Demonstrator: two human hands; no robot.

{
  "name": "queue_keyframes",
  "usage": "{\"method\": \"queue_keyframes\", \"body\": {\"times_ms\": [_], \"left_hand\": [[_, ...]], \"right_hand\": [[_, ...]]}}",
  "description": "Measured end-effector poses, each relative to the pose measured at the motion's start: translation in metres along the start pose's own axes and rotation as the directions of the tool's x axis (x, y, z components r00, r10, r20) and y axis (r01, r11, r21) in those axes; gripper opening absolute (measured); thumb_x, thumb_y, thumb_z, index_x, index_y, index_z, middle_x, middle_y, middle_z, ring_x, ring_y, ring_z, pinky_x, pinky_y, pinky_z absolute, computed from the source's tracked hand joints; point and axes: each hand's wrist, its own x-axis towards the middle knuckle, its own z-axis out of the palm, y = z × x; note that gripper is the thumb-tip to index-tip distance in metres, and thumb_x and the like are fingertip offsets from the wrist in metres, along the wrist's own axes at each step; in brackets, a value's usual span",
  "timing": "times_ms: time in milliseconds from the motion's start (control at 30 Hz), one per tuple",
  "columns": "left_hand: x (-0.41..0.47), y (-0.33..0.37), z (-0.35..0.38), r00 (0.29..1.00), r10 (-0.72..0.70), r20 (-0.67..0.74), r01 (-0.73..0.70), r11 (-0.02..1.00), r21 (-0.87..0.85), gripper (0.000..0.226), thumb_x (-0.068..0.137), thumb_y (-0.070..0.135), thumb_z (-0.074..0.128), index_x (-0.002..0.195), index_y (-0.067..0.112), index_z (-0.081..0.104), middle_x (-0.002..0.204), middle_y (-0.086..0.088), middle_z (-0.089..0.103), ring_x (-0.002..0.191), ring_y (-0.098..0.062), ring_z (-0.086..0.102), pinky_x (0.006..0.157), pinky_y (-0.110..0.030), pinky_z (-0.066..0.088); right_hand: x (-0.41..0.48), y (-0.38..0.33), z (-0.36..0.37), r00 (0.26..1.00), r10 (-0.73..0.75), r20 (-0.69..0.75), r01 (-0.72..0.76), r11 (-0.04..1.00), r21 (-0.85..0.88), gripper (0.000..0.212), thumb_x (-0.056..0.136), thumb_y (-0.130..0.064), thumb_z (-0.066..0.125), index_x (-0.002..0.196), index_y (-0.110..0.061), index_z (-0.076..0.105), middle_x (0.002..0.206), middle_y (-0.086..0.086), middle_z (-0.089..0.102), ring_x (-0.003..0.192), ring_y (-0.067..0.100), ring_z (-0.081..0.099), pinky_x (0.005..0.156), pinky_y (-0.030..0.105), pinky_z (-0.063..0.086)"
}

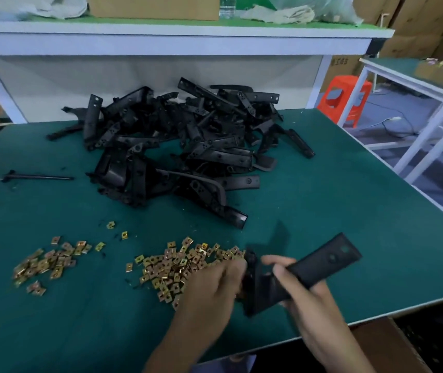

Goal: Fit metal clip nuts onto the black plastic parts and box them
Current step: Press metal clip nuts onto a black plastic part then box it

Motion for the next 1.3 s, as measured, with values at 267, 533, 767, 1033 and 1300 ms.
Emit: {"method": "queue_keyframes", "body": {"times_ms": [267,533,767,1033,1300], "left_hand": [[0.057,-0.042,-0.04,0.977,0.014,-0.213,0.16,0.614,0.773,0.039,0.103,0.024,0.044,0.141,0.025,0.051,0.136,0.0,0.054,0.125,-0.023,0.045,0.103,-0.036,0.035],[0.059,-0.047,-0.05,0.973,0.069,-0.22,0.078,0.799,0.597,0.011,0.098,0.029,0.06,0.107,0.026,0.064,0.108,0.008,0.067,0.104,-0.017,0.056,0.092,-0.032,0.043],[0.041,-0.044,-0.054,0.957,0.058,-0.286,0.02,0.965,0.263,0.025,0.099,0.014,0.06,0.12,0.024,0.068,0.101,0.023,0.07,0.092,0.018,0.06,0.075,0.002,0.039],[0.031,-0.049,-0.069,0.946,-0.126,-0.297,0.11,0.992,-0.07,0.021,0.094,0.018,0.069,0.104,0.036,0.074,0.093,0.021,0.075,0.09,0.004,0.069,0.084,-0.02,0.054],[0.023,-0.035,-0.063,0.961,-0.203,-0.188,0.083,0.859,-0.505,0.016,0.095,0.006,0.065,0.099,0.019,0.074,0.089,-0.006,0.075,0.076,-0.014,0.064,0.07,-0.022,0.055]], "right_hand": [[0.058,0.0,0.01,0.982,0.107,0.154,-0.174,0.826,0.536,0.04,0.102,-0.044,0.05,0.128,-0.021,0.07,0.125,0.011,0.071,0.106,0.022,0.072,0.082,0.033,0.059],[0.062,0.005,0.018,0.956,0.058,0.287,-0.234,0.741,0.63,0.048,0.095,-0.042,0.064,0.137,-0.019,0.063,0.118,0.011,0.073,0.087,0.017,0.074,0.062,0.025,0.06],[0.072,0.006,0.043,0.91,-0.001,0.416,-0.296,0.7,0.649,0.048,0.078,-0.033,0.088,0.122,-0.018,0.074,0.116,0.008,0.074,0.087,0.018,0.075,0.067,0.025,0.062],[0.07,0.015,0.04,0.929,0.058,0.365,-0.278,0.763,0.584,0.061,0.054,-0.012,0.101,0.109,0.0,0.077,0.103,0.017,0.075,0.079,0.017,0.075,0.057,0.019,0.058],[0.07,0.017,0.041,0.932,0.095,0.349,-0.289,0.776,0.561,0.061,0.047,-0.01,0.103,0.1,0.004,0.074,0.101,0.02,0.075,0.079,0.02,0.076,0.058,0.02,0.059]]}}
